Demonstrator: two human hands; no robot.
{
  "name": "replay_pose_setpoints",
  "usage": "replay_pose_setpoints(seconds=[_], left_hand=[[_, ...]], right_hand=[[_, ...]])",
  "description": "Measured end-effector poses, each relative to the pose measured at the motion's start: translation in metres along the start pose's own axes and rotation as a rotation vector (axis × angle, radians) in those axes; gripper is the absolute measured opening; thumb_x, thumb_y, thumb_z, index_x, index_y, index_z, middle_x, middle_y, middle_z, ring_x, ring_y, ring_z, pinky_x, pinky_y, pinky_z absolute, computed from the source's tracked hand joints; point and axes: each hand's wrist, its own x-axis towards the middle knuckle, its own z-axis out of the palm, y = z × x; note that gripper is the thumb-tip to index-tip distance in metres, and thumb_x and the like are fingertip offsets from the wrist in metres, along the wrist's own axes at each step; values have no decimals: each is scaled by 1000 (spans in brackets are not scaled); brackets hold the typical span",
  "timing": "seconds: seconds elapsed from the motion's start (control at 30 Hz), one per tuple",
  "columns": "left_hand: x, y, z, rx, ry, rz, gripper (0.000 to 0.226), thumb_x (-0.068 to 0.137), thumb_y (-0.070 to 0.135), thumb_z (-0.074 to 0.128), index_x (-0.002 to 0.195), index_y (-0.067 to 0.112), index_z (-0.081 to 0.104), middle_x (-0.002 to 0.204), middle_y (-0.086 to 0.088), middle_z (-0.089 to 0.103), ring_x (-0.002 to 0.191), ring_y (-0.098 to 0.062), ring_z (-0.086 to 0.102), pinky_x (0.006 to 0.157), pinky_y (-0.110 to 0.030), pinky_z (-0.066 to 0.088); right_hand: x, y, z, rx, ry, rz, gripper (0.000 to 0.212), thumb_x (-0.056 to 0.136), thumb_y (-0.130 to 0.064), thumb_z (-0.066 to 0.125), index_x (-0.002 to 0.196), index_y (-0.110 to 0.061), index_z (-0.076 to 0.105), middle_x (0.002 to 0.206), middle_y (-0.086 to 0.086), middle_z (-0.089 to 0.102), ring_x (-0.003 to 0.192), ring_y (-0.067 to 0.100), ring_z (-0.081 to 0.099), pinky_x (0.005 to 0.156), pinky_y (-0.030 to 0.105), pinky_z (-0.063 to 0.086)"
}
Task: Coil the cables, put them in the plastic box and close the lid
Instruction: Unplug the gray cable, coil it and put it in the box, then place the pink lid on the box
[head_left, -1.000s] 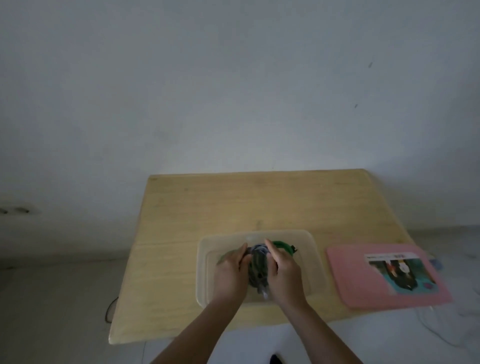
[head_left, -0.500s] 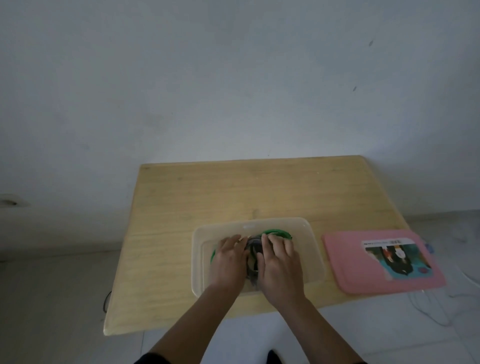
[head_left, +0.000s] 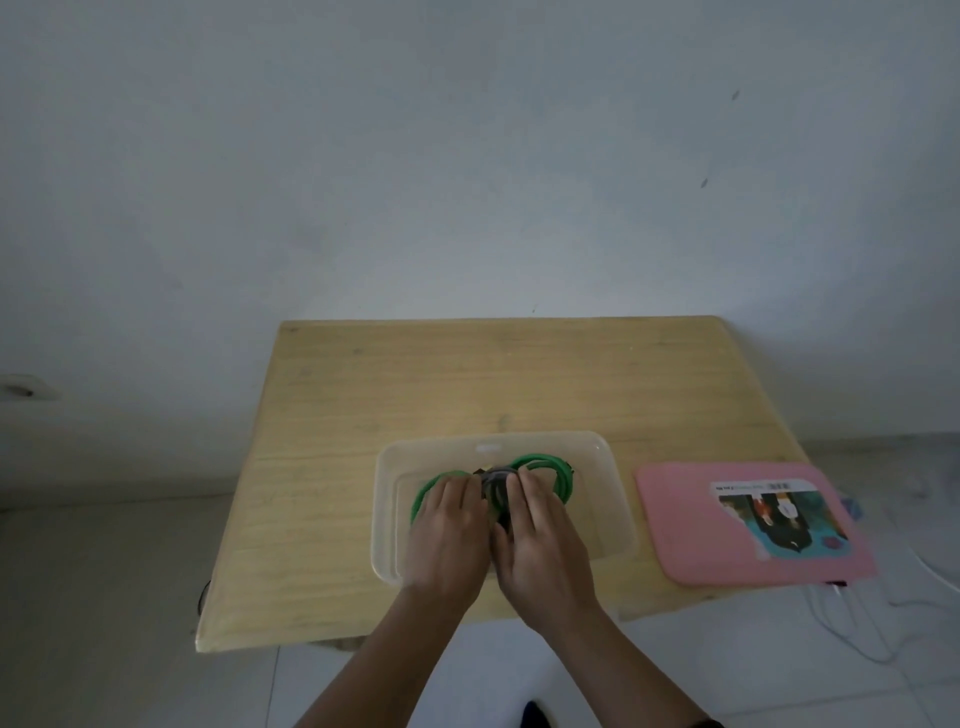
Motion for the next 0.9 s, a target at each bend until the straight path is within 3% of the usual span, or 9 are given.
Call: replay_pose_setpoints(seconds=[0.1,0.2,0.37,0.6,0.8,0.9], left_hand=[[-7,9,1,-4,60,43,25,75,4,64,100,0,65,94,-14,69,89,-28,66,82,-38,55],[-11,25,2,-29,114,34,33,72,2,73,103,-3,64,99,-17,68,95,-31,65,87,-39,54],[-17,83,15,-125,219,94,27,87,7,48,109,-2,61,104,-17,66,99,-28,60,91,-32,47],[-18,191,87,-288,156,182,29,83,5,51,110,4,60,103,-10,64,96,-19,57,77,-22,48],[5,215,151,-169,40,-163,47,78,1,66,121,-2,49,117,-28,57,106,-41,57,76,-45,56],[11,211,165,-42,50,-159,58,69,-1,70,121,-10,44,112,-38,49,102,-50,50,73,-58,54]], right_hand=[[-6,7,-7,17,8,-26,57,99,-37,20,132,2,46,136,20,50,128,31,46,103,40,42],[-14,23,-18,28,40,-55,52,96,-30,35,135,4,42,139,20,46,132,31,40,104,40,40],[-29,75,-48,41,114,-28,50,94,-27,39,133,3,44,136,20,50,129,31,43,105,36,38],[-50,198,-86,-27,114,152,56,91,-33,36,133,3,44,134,22,51,124,33,49,94,39,48],[-61,310,-94,-83,25,276,59,86,-35,33,128,4,50,129,24,55,119,36,53,88,42,50],[-64,348,-88,-97,-29,332,58,85,-33,35,125,5,51,125,27,55,117,40,53,84,49,54]])
